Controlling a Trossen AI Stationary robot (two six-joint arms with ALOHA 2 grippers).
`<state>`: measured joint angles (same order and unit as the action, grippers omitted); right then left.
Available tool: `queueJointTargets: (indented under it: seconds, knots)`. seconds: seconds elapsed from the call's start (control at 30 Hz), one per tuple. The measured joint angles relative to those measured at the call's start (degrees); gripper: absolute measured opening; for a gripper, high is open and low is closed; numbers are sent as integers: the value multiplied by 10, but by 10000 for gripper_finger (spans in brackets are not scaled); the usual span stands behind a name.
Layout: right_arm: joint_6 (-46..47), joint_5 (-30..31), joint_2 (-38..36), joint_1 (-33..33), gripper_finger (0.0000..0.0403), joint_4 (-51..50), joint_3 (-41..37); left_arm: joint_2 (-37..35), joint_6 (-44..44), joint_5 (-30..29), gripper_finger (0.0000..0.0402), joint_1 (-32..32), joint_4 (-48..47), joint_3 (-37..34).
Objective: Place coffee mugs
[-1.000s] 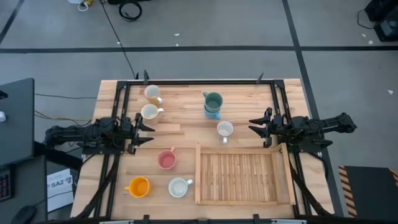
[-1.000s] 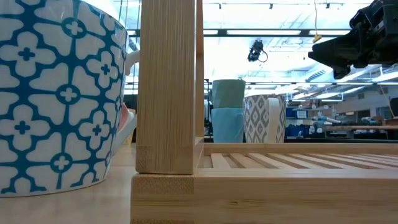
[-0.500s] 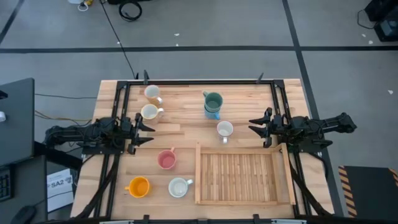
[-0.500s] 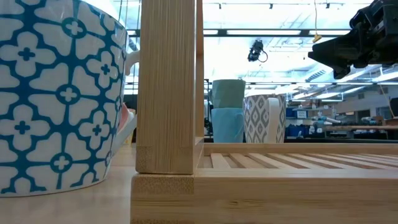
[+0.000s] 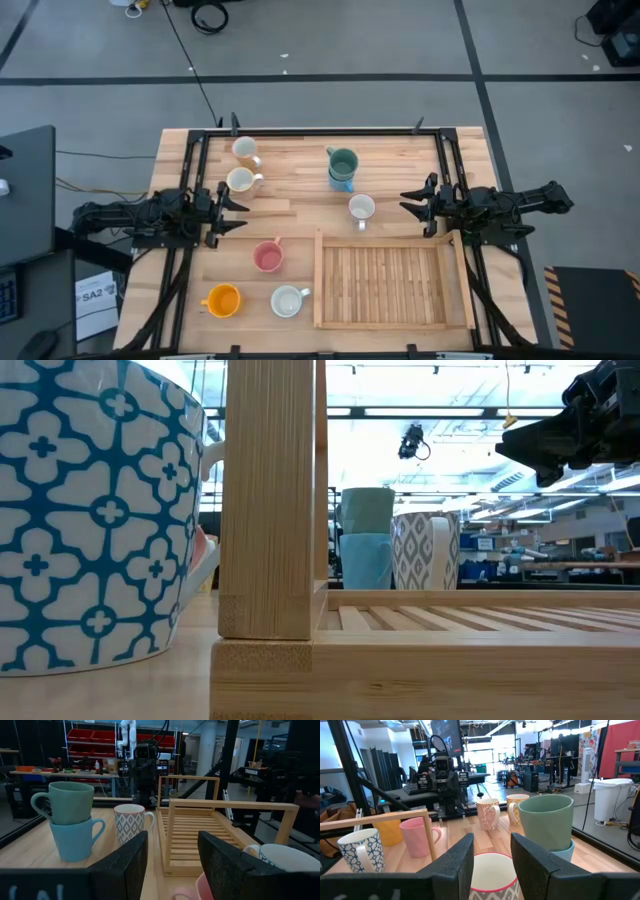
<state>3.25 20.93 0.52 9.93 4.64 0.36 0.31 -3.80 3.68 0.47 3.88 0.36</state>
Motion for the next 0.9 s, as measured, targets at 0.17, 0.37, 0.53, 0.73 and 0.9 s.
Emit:
queueJointTargets:
  seconds: [0.17, 0.37, 0.53, 0.73, 0.9]
  knots:
    - [0, 0, 0, 0, 135, 0, 0, 0, 0, 0, 181, 0, 0, 0]
    - [0, 0, 0, 0, 135, 0, 0, 0, 0, 0, 181, 0, 13, 0]
    - [0, 0, 0, 0, 135, 0, 0, 0, 0, 0, 181, 0, 24, 0]
    - [0, 0, 0, 0, 135, 0, 0, 0, 0, 0, 181, 0, 25, 0]
    - [0, 0, 0, 0, 135, 0, 0, 0, 1, -2, 181, 0, 25, 0]
